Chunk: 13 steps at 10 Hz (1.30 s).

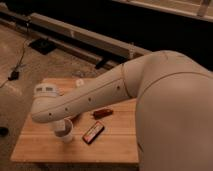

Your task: Place the white sponge in the ceramic cup

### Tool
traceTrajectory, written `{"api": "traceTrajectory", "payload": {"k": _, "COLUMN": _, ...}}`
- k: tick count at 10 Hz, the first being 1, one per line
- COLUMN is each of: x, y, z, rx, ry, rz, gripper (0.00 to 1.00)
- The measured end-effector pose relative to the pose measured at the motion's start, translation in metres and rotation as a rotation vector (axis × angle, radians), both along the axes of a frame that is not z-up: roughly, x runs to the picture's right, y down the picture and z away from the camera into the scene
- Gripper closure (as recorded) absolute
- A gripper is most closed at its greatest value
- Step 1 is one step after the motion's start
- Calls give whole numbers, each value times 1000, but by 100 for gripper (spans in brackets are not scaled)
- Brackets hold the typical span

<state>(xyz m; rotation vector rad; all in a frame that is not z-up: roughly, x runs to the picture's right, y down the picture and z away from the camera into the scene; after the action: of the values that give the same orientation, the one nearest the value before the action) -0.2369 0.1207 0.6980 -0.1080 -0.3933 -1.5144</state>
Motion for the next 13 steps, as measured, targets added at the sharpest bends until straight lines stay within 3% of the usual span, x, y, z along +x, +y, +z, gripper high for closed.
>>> {"api": "traceTrajectory", "payload": {"k": 3, "x": 5, "y": 4, "z": 12, "rx": -11, "ry": 12, "rz": 20, "gripper": 94}}
{"api": "traceTrajectory", "payload": {"k": 5, "x": -2, "y": 5, "z": 7, "rx": -8, "ry": 5, "rz": 11, "gripper": 79}}
{"api": "traceTrajectory", "payload": {"k": 9, "x": -2, "y": 5, "z": 6, "rx": -10, "ry": 7, "rz": 16, "gripper": 39}}
{"api": "traceTrajectory", "payload": {"k": 10, "x": -3, "y": 5, "z": 6, "rx": -10, "ry": 8, "rz": 15, "gripper": 34}}
{"api": "traceTrajectory", "payload": {"k": 13, "x": -2, "y": 5, "z": 5, "rx": -10, "ry": 10, "rz": 16, "gripper": 33}}
